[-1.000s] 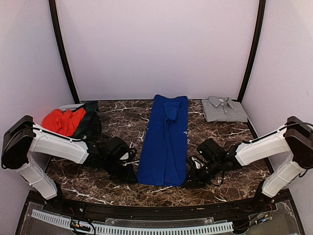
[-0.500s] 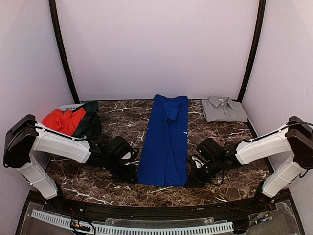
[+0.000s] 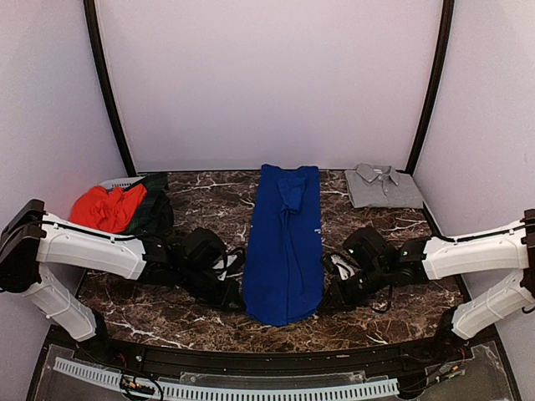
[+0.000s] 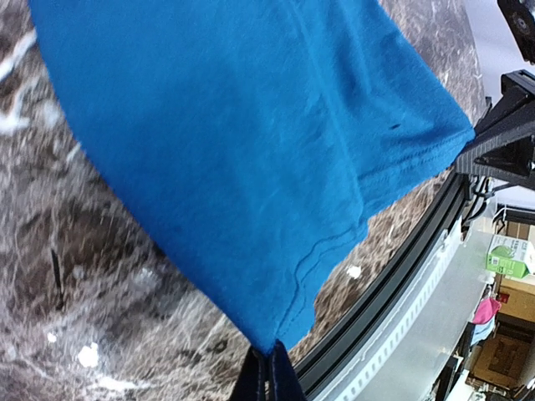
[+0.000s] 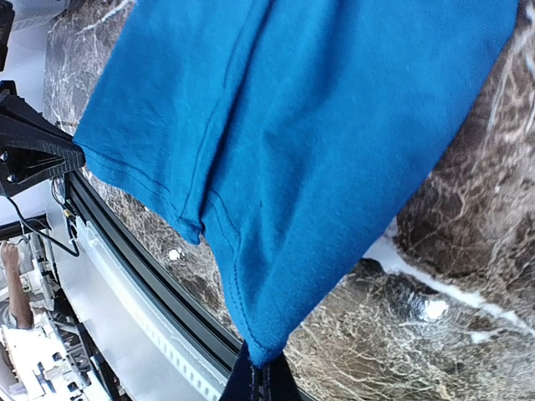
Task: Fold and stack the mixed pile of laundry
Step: Fold the rectangle-folded T-shirt at the center of the board.
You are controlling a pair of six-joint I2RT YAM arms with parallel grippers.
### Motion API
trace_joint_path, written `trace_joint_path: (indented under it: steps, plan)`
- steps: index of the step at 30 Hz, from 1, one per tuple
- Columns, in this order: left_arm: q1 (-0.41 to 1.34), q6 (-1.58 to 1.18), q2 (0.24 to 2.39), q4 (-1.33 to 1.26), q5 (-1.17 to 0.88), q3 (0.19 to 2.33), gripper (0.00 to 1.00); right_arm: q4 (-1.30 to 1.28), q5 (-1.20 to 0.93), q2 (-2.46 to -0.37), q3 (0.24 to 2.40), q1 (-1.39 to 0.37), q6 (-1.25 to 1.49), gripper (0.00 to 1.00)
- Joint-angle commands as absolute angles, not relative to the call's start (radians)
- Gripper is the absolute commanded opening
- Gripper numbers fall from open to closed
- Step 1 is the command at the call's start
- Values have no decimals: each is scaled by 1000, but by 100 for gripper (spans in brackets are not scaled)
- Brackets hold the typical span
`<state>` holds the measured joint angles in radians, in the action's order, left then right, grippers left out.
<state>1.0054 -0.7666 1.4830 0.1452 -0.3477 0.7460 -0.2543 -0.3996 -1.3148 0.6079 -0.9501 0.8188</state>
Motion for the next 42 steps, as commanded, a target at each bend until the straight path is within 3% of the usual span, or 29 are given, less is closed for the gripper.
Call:
trace_joint_path:
  steps: [1, 14, 30, 42]
  plan:
    - [984, -726, 1523, 122, -348, 821, 0, -279, -343, -1342, 679, -930, 749, 0]
    - [818, -592, 1611, 115, -348, 967, 0, -309, -320, -1449, 855, -746, 569, 0]
    - [574, -390, 2001, 132, -293, 1481, 0, -337, -309, -1933, 1446, -467, 314, 0]
    - [537, -377, 2202, 121, -338, 1697, 0, -305, -325, -2062, 1546, -399, 303, 0]
